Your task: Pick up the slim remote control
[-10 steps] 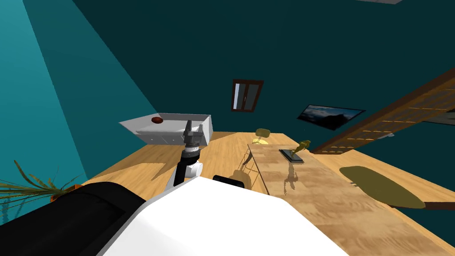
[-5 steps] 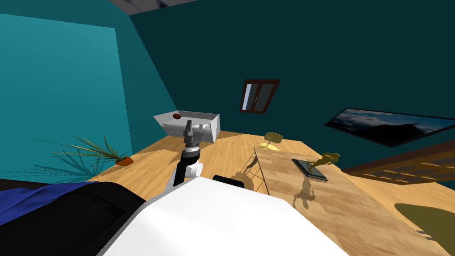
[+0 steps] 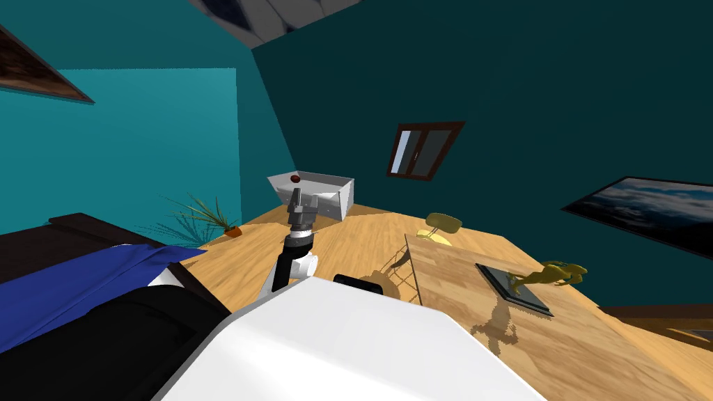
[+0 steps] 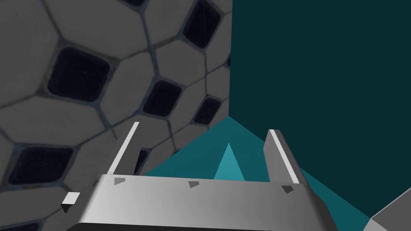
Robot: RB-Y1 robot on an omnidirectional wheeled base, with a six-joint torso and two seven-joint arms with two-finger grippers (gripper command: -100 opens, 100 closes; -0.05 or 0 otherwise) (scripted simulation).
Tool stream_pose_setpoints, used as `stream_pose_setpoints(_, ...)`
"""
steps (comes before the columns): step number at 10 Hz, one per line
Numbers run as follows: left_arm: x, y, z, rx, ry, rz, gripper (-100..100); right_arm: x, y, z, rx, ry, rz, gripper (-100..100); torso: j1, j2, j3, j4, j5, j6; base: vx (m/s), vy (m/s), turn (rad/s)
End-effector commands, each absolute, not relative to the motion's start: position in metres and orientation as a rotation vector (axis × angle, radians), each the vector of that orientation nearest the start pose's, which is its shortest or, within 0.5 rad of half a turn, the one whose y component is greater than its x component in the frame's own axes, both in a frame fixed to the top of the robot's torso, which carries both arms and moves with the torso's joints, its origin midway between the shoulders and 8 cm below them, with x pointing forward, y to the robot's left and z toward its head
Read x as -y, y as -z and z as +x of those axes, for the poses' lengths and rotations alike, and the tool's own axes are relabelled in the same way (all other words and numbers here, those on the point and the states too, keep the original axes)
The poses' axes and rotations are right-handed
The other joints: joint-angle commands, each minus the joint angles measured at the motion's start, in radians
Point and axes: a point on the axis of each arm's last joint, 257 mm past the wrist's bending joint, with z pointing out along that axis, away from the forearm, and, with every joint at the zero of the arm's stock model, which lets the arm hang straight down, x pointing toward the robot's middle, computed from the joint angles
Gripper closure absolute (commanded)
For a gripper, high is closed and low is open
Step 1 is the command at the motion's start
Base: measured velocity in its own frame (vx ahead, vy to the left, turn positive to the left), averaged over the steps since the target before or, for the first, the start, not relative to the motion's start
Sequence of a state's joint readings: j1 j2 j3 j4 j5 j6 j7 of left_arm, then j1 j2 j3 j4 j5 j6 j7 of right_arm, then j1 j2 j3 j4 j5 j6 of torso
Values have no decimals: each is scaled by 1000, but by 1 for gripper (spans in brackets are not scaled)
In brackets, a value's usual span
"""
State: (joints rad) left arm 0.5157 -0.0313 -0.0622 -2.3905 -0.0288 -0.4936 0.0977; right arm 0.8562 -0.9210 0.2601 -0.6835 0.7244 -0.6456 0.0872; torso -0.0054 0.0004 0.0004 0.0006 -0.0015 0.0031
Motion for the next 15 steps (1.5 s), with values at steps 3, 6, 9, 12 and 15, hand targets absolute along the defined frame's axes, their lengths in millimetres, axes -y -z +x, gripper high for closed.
stream_pose_setpoints(3,-258,-67,322,-513,1449,-631,0,582,492,-213,-3113,21,296,-100,3,-3,-1,-1,1,1,-13,-7,2)
stream_pose_setpoints(6,-258,-67,322,-513,1449,-631,0,583,501,-200,-3113,23,280,-100,3,-1,-1,0,1,1,-30,1,-39)
stream_pose_setpoints(9,-258,-67,322,-513,1449,-631,0,584,504,-196,-3113,24,276,100,3,-2,-1,-1,1,1,-15,-1,-12)
stream_pose_setpoints(12,-258,-67,322,-513,1449,-631,0,584,504,-196,-3113,20,274,100,2,-3,-2,-1,1,1,0,0,0)
stream_pose_setpoints(15,-258,-67,322,-513,1449,-631,0,583,499,-203,-3113,22,284,100,2,-3,-2,-1,1,1,6,0,11)
